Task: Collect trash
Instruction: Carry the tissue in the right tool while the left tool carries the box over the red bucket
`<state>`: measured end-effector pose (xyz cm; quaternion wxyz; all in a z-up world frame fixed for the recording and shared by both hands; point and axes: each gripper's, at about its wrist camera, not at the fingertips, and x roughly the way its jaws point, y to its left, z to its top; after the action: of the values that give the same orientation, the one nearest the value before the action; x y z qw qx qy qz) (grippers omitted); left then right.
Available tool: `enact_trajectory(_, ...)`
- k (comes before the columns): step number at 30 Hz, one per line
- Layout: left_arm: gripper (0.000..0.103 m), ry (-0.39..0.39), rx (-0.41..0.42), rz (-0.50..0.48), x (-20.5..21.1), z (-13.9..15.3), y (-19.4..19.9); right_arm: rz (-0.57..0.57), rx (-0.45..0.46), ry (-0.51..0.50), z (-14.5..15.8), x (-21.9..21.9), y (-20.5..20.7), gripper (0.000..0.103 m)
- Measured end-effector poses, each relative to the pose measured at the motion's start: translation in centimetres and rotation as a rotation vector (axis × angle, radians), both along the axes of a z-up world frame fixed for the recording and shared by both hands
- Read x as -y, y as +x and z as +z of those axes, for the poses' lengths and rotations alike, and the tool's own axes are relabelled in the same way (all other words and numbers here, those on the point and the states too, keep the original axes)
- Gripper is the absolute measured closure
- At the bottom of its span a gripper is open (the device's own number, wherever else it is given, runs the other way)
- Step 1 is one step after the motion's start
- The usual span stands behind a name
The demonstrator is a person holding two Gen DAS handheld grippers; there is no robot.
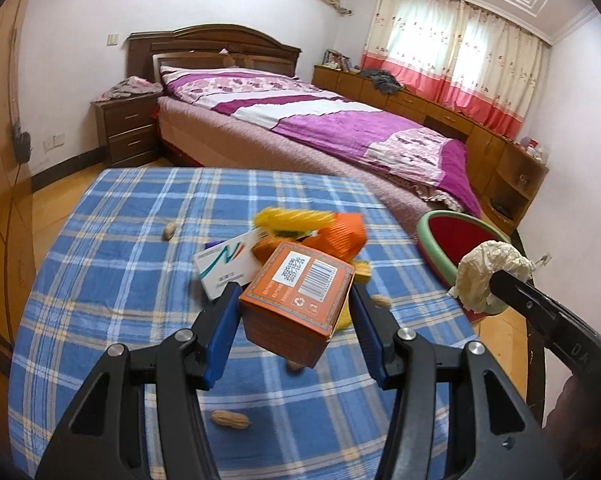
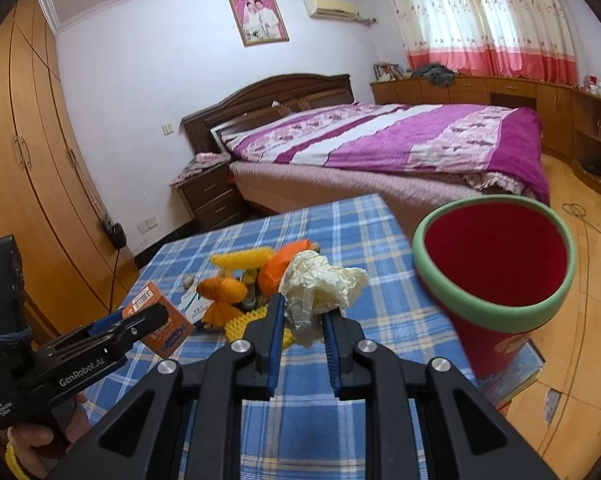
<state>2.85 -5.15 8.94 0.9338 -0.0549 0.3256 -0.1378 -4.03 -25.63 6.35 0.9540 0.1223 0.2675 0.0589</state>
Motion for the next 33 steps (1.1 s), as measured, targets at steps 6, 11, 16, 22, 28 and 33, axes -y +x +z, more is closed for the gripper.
enact_trajectory(6, 0.047, -0.005, 0.017, -0.052, 2.2, 1.4, 0.0, -0.035, 0.033, 0.001, 1.2, 1.9, -0.8, 0.082)
enact_trajectory(11, 0.047, -0.016, 0.005, -0.093, 4.2, 1.9, 0.6, -0.070, 0.036, 0.013, 1.5, 3.8, -0.8, 0.082)
enact_trajectory(16, 0.047, -0.028, -0.008, -0.129, 6.1, 2.1, 1.7, -0.104, 0.044, 0.013, 1.7, 5.4, -0.8, 0.082)
enact_trajectory(22, 0.047, -0.019, -0.011, -0.150, 8.1, 2.1, 2.8, -0.135, 0.045, 0.033, 1.7, 7.5, -0.4, 0.082)
enact_trajectory(28, 0.047, -0.002, -0.015, -0.166, 10.3, 2.0, 3.9, -0.161, 0.046, 0.044, 1.5, 9.8, 0.3, 0.082)
enact_trajectory(33, 0.047, 0.011, -0.019, -0.188, 12.4, 1.8, 5.1, -0.186, 0.045, 0.060, 1.1, 11.6, 0.7, 0.082)
